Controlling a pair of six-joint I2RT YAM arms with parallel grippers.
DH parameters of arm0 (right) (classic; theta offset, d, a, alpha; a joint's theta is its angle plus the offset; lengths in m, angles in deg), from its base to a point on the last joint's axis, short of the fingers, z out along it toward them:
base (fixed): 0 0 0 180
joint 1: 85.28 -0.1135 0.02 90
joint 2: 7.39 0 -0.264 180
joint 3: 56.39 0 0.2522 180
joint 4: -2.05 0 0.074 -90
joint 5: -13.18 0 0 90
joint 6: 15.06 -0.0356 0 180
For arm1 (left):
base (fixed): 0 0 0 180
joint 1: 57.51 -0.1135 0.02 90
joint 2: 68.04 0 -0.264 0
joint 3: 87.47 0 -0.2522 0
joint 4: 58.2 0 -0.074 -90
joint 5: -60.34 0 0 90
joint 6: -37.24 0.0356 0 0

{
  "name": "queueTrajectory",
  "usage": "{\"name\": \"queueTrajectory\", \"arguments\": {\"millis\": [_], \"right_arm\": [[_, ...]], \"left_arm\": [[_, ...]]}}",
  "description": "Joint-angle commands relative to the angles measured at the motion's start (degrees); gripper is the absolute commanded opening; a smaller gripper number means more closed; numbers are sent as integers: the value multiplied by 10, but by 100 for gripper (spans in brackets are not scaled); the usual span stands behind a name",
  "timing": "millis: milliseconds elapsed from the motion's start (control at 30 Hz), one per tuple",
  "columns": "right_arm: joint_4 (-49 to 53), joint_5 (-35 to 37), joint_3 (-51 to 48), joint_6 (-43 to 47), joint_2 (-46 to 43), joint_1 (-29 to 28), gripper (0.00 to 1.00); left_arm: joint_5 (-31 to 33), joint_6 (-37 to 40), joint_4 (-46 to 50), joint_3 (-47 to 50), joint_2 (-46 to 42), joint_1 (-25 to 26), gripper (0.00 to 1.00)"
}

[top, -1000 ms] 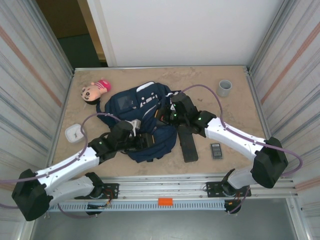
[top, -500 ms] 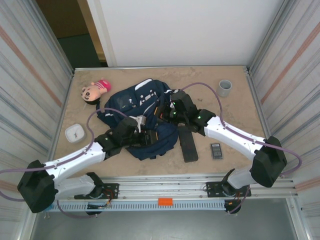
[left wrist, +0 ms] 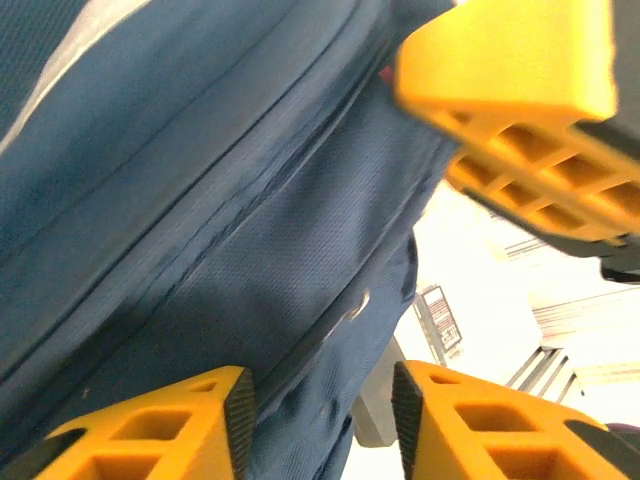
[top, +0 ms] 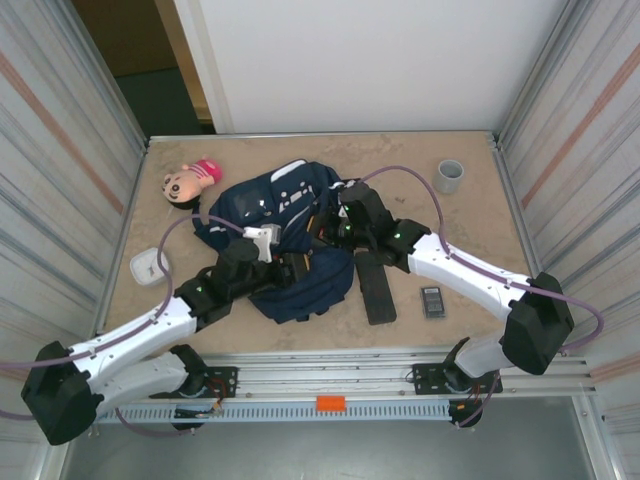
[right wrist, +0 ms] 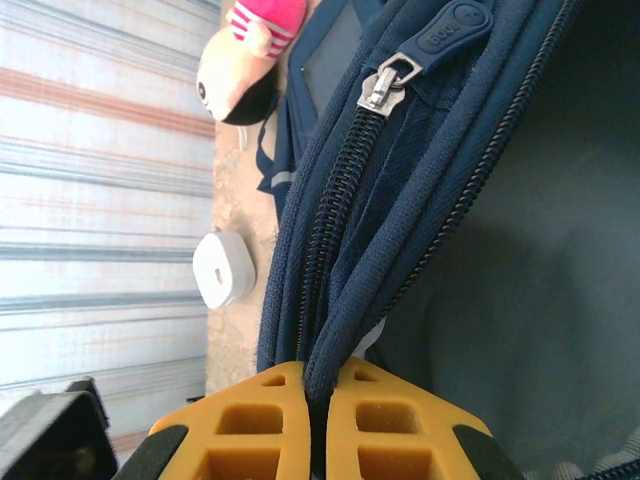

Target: Pack the student bag

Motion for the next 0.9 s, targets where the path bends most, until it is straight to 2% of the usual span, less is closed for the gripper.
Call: {"name": "queueTrajectory", "arguments": {"millis": [0, 133, 300, 567, 700, 867], "right_arm": [[-44, -15, 23, -13, -12, -11, 0], [-46, -13, 26, -13, -13, -13, 0], [-40, -5, 25, -10, -14, -13, 0], [-33, 0, 28, -9, -12, -8, 0], [-35, -1, 30, -9, -10, -9, 0], [-38, -4, 32, -9, -8, -10, 0]], "left_arm": [[-18, 4, -74, 22, -11, -4, 53], [-11, -7, -79, 28, -2, -5, 54], [-18, -10, 2, 8, -4, -4, 52], [-42, -18, 96, 7, -71, 4, 52], [-77, -26, 89, 14, -83, 4, 54], [-112, -44, 58, 14, -47, 6, 55]]}}
